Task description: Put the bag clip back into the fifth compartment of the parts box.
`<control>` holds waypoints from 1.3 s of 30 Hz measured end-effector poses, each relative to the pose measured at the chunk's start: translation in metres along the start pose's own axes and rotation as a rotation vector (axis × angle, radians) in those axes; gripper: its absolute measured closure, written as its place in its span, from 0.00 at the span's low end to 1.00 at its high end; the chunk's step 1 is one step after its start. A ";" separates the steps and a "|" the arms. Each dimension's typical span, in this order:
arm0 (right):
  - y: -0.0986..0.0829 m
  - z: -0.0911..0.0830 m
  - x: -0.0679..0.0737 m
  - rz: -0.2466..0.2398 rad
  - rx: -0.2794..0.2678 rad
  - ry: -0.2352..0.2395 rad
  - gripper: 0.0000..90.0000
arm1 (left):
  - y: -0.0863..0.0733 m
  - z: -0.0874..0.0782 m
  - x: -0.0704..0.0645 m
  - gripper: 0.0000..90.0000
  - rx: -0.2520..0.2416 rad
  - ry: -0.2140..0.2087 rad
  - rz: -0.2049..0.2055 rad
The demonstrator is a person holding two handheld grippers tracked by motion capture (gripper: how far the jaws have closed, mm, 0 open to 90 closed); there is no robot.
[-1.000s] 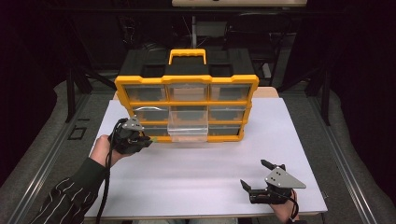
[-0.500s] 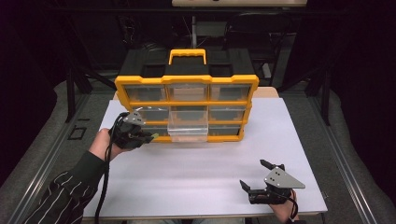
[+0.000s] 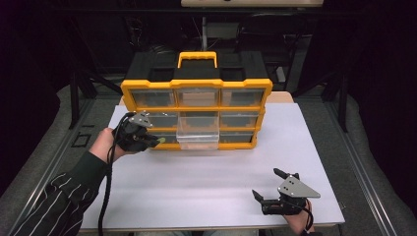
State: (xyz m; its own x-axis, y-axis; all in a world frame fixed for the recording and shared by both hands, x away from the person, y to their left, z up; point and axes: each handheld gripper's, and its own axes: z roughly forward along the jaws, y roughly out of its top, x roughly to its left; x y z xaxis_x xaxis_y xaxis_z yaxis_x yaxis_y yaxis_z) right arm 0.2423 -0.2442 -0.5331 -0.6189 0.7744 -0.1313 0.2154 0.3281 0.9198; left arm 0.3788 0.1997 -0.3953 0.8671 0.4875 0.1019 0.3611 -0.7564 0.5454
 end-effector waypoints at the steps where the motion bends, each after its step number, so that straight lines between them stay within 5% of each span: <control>1: 0.000 0.000 0.000 -0.001 0.001 0.000 0.02 | 0.002 -0.002 0.001 0.90 0.005 0.000 0.005; 28: -0.001 -0.001 -0.001 0.006 -0.003 -0.003 0.02 | 0.037 -0.021 0.009 0.90 0.104 -0.035 0.104; 39: -0.001 -0.002 -0.001 0.008 0.000 -0.002 0.02 | 0.052 -0.029 0.010 0.90 0.123 -0.014 0.137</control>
State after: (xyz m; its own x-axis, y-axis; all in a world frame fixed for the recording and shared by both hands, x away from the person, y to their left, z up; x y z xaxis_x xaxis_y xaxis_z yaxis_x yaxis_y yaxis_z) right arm 0.2416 -0.2464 -0.5330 -0.6158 0.7780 -0.1244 0.2208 0.3220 0.9206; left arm 0.3959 0.1777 -0.3418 0.9155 0.3710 0.1556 0.2781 -0.8630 0.4217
